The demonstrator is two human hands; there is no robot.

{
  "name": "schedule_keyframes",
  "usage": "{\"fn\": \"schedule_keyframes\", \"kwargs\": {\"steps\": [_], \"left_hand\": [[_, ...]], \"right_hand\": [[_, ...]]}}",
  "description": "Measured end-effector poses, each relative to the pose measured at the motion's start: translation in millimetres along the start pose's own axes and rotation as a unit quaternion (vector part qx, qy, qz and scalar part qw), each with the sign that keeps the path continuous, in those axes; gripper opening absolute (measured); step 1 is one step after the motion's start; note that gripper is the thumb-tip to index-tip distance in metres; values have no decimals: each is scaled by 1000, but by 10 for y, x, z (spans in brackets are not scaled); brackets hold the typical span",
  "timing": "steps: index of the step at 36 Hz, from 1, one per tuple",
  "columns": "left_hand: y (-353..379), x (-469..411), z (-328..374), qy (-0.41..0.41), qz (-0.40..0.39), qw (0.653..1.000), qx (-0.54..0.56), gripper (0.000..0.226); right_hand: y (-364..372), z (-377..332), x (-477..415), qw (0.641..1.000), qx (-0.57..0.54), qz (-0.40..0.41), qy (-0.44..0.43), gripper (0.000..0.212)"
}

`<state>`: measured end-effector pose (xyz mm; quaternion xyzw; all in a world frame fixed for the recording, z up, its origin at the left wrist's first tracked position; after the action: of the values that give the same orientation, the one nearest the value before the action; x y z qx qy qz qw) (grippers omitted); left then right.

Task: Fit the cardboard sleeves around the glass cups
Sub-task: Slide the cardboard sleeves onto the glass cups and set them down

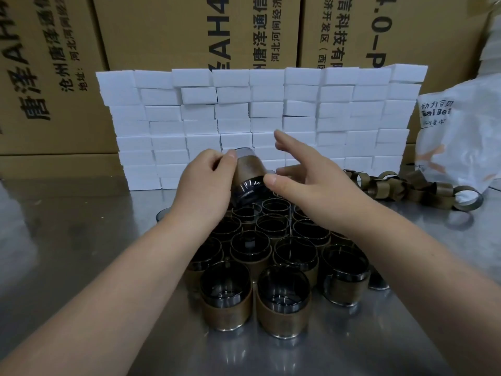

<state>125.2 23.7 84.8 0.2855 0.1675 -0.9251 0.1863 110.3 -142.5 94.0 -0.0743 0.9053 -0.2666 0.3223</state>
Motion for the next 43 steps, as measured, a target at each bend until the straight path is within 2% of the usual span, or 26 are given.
{"fn": "schedule_keyframes", "kwargs": {"steps": [3, 5, 10, 13, 17, 22, 24, 27, 29, 32, 34, 36, 39, 43], "left_hand": [[-29, -59, -96, -54, 10, 998, -3, 34], [-63, -68, -153, -68, 17, 997, -20, 33], [-95, -49, -209, -29, 21, 974, -223, 37], [-80, -40, -228, -31, 16, 963, -268, 39], [-72, -27, -239, -32, 3, 966, -256, 39], [8, 37, -83, 55, -42, 976, -207, 24], [41, 72, -15, 98, -71, 971, -206, 22], [63, 92, 30, 143, -108, 961, -210, 21], [69, 101, 29, 153, -121, 959, -206, 20], [82, 117, 14, 140, -138, 964, -179, 1], [104, 135, -11, 138, -153, 963, -175, 32], [126, 153, -15, 134, -186, 954, -193, 54], [201, 214, -79, 115, -271, 921, -256, 62], [367, 354, -227, 79, -390, 847, -351, 71]], "right_hand": [[-14, 38, -18, 998, 53, 20, 13, 56], [-4, 45, -27, 995, 91, 22, 22, 54], [11, 122, -57, 985, 168, -19, 45, 36], [14, 171, -67, 977, 203, -44, 53, 31], [98, 204, -60, 969, 238, -58, 34, 31], [232, 241, -38, 970, 238, -47, 13, 67], [237, 230, -22, 974, 221, -43, 2, 72], [236, 185, 15, 979, 198, -53, -14, 69], [233, 162, 29, 978, 200, -50, -19, 58], [180, 159, 7, 970, 239, -35, -25, 39], [87, 192, -24, 963, 269, -15, -15, 29], [-47, 264, -59, 961, 276, 18, 7, 25], [-273, 434, -115, 953, 286, 72, 65, 21], [-487, 730, -128, 933, 314, 125, 122, 17]]}}
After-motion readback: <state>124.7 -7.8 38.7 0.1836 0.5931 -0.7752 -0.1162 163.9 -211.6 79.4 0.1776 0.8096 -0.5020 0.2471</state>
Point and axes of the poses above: each hand's wrist, its own x-axis away from the middle knuckle, its own y-axis out of the palm, z = x × y, the point moved 2 cm from there along -x, towards the middle knuckle, and after that the axes turned 1 degree about z, right-handed, at the moved point
